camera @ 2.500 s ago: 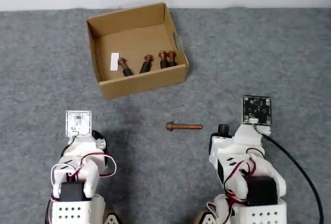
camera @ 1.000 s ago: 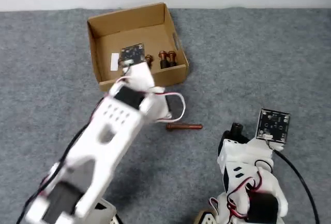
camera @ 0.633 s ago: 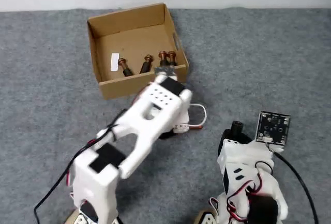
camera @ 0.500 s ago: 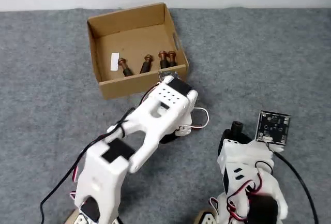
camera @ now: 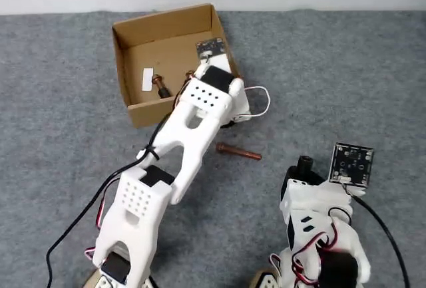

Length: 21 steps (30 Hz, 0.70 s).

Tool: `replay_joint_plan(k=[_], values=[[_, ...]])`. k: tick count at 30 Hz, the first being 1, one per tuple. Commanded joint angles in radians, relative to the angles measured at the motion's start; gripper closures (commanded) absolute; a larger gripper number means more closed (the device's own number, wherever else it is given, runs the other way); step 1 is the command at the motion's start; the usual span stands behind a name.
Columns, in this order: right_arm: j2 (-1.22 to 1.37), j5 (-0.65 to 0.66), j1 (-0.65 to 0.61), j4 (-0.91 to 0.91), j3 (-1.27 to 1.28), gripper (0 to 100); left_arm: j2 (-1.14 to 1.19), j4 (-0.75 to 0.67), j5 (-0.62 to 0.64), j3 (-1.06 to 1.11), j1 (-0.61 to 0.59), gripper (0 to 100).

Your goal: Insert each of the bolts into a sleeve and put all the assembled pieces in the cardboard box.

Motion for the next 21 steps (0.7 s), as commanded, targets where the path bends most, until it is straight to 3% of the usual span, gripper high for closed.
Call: replay_joint_plan(k=[1,8,14,21], values=[[0.004,0.012,0.012,-0.024,-0.006,99.1,-0.006,0.143,0.006,-0.074,0.044,99],[0.004,0.012,0.012,-0.025,-0.006,99.1,-0.032,0.138,0.008,0.021,0.058,98],[0.004,0.012,0.012,-0.025,-0.006,99.1,-0.04,0.138,0.026,0.064,0.069,73],[0.004,0.012,0.012,-0.025,-0.006,99.1,-0.031,0.133,0.057,0.114,0.103,72]])
